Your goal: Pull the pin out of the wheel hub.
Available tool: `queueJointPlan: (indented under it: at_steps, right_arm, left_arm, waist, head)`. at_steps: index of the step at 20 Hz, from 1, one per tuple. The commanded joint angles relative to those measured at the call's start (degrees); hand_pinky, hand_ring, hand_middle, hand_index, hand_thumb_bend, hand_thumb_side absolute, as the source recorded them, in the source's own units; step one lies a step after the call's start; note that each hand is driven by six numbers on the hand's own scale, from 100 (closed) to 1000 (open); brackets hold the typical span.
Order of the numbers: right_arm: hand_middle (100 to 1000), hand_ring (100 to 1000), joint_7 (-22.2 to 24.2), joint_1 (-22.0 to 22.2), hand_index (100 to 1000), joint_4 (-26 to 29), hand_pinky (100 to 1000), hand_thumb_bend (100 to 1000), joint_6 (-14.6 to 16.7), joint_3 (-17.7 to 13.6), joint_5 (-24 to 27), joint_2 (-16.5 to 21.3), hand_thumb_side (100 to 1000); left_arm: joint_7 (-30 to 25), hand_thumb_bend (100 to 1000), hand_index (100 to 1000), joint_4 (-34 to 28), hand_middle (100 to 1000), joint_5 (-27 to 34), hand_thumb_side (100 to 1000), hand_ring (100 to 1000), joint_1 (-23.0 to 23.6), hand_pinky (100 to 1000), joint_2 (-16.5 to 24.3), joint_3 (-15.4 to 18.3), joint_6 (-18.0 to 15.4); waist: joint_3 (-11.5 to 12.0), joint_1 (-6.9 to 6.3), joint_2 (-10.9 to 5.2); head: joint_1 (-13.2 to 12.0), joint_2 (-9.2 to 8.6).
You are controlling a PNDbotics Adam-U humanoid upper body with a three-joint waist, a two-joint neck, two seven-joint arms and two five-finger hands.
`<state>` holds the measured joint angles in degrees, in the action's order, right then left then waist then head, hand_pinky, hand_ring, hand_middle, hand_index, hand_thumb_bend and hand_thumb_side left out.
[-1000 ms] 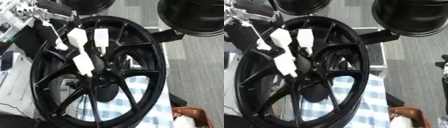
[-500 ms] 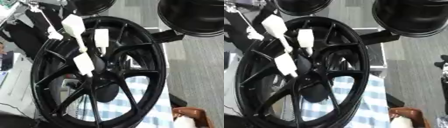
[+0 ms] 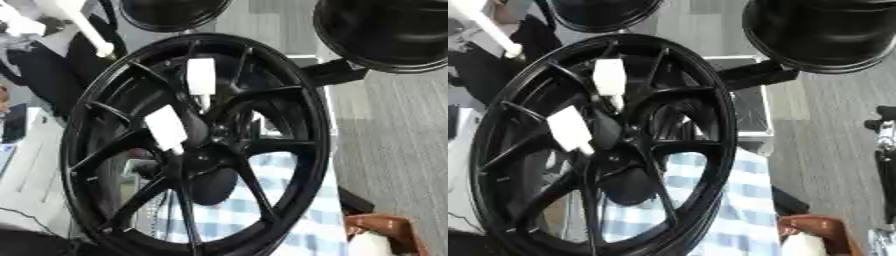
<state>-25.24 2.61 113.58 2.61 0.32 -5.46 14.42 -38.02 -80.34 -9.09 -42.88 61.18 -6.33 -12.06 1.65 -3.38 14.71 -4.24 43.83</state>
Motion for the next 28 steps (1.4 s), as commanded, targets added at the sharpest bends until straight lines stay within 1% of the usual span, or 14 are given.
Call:
queueJointPlan:
  at_steps: [1,5,9,11,12,14,15,17,19,21,22,23,25,28]
  right_arm:
    - [489,633,-0.52,0.02,660,1.01,775,100,0.11,-0.56,-0.72,0.95,685]
    - [489,633,-0.67,-0.12,660,1.01,775,100,0.27,-0.59,-0.72,0.94,684]
    - [489,633,-0.68,-0.19,660,1.01,776,100,0.41,-0.62,-0.64,0.98,683]
    - [489,633,-0.74,-0.16,661,1.01,776,100,0.44,-0.69,-0.65,0.94,683]
    - [489,633,-0.77,-0.17,661,1.01,776,100,0.48,-0.72,-0.66,0.94,682]
    - [489,633,-0.80,-0.25,661,1.01,776,100,0.55,-0.72,-0.62,0.91,683]
    - [489,633,-0.77,-0.30,660,1.01,776,100,0.55,-0.68,-0.56,0.87,683]
    - [489,633,-0.64,-0.40,660,1.01,776,100,0.52,-0.57,-0.40,0.78,683]
    - [488,632,-0.57,-0.41,660,1.01,776,100,0.55,-0.56,-0.34,0.69,683]
    - [488,632,-0.59,-0.39,660,1.01,776,100,0.56,-0.57,-0.31,0.57,685]
    - [488,632,-0.60,-0.39,660,1.01,776,100,0.55,-0.58,-0.30,0.51,686]
    - [488,632,-0.61,-0.39,660,1.01,776,100,0.52,-0.58,-0.29,0.44,686]
    - [487,632,-0.64,-0.41,660,1.01,776,100,0.45,-0.58,-0.28,0.35,687]
    - [487,632,-0.65,-0.44,660,1.01,776,100,0.38,-0.57,-0.24,0.29,687]
  left_arm:
    - [4.44,100,564,3.44,353,0.25,228,512,2.01,609,4.96,5.51,0.69]
    - [8.41,100,573,7.06,358,0.34,227,526,5.96,611,6.60,8.87,0.73]
    - [10.95,100,606,11.49,390,-0.51,210,543,7.70,628,6.99,10.41,1.08]
    - [11.69,100,666,13.71,466,-2.02,189,583,8.33,671,6.98,10.62,0.86]
    - [11.91,100,710,14.72,520,-3.06,202,618,8.57,706,6.89,10.59,0.56]
    - [12.27,100,851,16.70,704,-5.52,377,768,8.85,800,6.41,10.33,-0.42]
    - [12.66,138,888,17.76,767,-6.87,432,810,8.82,834,6.01,10.16,-0.90]
    - [13.65,177,914,19.61,824,-9.48,504,850,8.69,864,5.06,9.58,-1.93]
    - [14.16,203,919,21.07,839,-11.45,512,859,8.53,872,4.22,8.99,-2.75]
    - [14.33,202,919,22.13,841,-12.84,481,860,8.41,874,3.62,8.62,-3.30]
    - [14.27,206,920,22.54,844,-13.25,425,862,8.36,876,3.38,8.52,-3.53]
    - [14.21,206,920,22.84,844,-13.55,401,861,8.32,876,3.21,8.47,-3.76]
    - [14.00,210,920,23.19,843,-13.79,256,861,8.27,875,2.95,8.40,-4.17]
    - [13.76,195,918,23.35,834,-13.54,298,854,8.16,869,2.74,8.38,-4.46]
  waist:
    - [0.29,0.18,-0.84]
    - [0.71,0.54,-0.78]
    - [0.76,0.75,-0.81]
    - [0.67,0.83,-0.82]
    - [0.63,0.86,-0.82]
    - [0.55,0.90,-0.82]
    - [0.50,0.94,-0.81]
    - [0.35,1.06,-0.78]
    - [0.19,1.20,-0.74]
    - [0.05,1.30,-0.67]
    - [0.00,1.33,-0.63]
    - [-0.03,1.35,-0.60]
    - [-0.03,1.36,-0.56]
    - [-0.03,1.38,-0.58]
  head:
    - [0.68,0.29]
    - [1.03,-0.25]
    - [1.15,-0.79]
    - [1.20,-1.01]
    - [1.19,-1.07]
    - [1.12,-1.20]
    - [1.08,-1.30]
    - [1.02,-1.52]
    - [0.95,-1.70]
    - [0.91,-1.82]
    - [0.90,-1.85]
    - [0.90,-1.85]
    - [0.89,-1.79]
    - [0.86,-1.67]
